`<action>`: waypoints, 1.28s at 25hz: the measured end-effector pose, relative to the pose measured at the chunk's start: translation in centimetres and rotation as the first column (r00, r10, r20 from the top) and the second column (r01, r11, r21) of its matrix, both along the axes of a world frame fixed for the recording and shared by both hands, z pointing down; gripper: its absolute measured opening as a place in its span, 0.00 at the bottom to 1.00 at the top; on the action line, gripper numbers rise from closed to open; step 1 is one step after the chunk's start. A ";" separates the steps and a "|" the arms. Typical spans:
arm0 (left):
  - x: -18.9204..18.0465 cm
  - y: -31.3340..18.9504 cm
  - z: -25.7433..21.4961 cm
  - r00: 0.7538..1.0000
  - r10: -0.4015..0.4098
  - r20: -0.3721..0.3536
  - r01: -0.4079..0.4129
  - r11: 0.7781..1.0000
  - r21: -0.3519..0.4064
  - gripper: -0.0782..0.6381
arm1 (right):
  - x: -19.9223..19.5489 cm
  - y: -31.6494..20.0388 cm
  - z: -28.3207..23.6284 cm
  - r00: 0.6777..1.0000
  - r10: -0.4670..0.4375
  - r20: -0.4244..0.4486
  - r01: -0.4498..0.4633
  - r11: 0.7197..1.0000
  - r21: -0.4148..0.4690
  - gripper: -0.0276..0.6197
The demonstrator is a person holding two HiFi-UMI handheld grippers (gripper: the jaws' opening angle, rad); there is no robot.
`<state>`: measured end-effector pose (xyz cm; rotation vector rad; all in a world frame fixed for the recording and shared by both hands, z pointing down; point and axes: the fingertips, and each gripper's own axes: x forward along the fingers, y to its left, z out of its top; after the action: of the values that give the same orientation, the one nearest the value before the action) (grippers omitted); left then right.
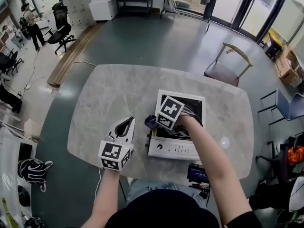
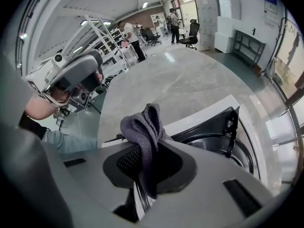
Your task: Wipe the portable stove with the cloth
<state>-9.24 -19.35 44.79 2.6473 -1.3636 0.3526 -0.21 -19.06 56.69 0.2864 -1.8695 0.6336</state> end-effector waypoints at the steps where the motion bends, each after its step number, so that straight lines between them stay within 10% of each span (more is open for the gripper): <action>1: 0.0 0.0 -0.1 1.000 0.000 0.001 0.000 1.000 0.002 0.12 | 0.0 0.1 0.0 1.000 -0.012 -0.009 0.012 1.000 0.008 0.15; 15: 0.5 0.3 -0.8 1.000 0.019 0.012 -0.019 0.999 0.028 0.12 | -0.2 0.7 -5.4 0.996 0.000 0.085 -0.019 0.976 0.216 0.15; 22: 2.4 0.0 -1.4 0.998 0.055 0.015 -0.056 0.997 0.054 0.12 | 4.8 0.8 -11.2 0.982 0.106 0.154 -0.160 0.902 0.402 0.15; 32: 4.7 -0.4 -3.0 0.996 0.092 0.020 -0.094 0.991 0.094 0.12 | 10.9 1.5 -13.6 0.894 0.307 0.327 -0.429 0.797 0.425 0.15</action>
<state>-4.57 -19.80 41.78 2.7987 -1.2953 0.3278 10.66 -17.54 43.10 0.9706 -2.2204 0.4544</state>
